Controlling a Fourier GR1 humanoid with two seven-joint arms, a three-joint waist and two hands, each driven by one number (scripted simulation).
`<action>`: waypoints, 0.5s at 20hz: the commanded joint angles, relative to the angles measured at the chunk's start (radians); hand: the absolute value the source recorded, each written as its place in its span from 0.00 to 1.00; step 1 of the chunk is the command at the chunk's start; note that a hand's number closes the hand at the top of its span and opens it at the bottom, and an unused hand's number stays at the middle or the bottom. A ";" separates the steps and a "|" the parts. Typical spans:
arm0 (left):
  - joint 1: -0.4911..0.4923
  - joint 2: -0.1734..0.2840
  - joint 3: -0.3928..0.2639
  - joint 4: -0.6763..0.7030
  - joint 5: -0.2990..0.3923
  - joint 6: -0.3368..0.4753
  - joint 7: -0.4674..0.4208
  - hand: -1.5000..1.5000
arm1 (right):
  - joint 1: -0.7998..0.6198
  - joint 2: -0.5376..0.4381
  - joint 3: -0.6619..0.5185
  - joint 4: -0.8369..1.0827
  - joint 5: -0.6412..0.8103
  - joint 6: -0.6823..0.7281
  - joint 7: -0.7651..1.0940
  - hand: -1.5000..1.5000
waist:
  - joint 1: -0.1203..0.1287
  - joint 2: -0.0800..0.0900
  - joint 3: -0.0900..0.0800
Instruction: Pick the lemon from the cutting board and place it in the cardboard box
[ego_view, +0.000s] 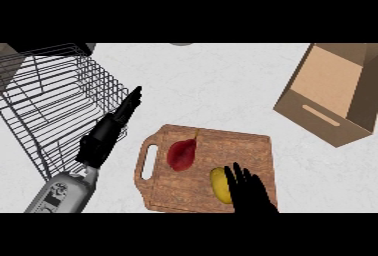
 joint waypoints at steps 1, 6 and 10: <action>0.021 -0.013 0.013 0.008 -0.018 -0.021 -0.045 0.50 | -0.078 0.129 -0.033 0.210 0.038 -0.021 0.033 0.00 | -0.002 0.000 0.000; 0.020 -0.022 0.054 -0.035 -0.042 -0.028 0.031 0.50 | -0.041 0.147 -0.033 0.371 0.082 -0.118 -0.050 0.00 | -0.004 -0.002 0.001; 0.034 -0.055 0.095 -0.006 -0.072 -0.087 0.007 0.50 | -0.081 0.200 -0.078 0.338 0.072 -0.013 -0.033 0.00 | -0.007 -0.002 0.000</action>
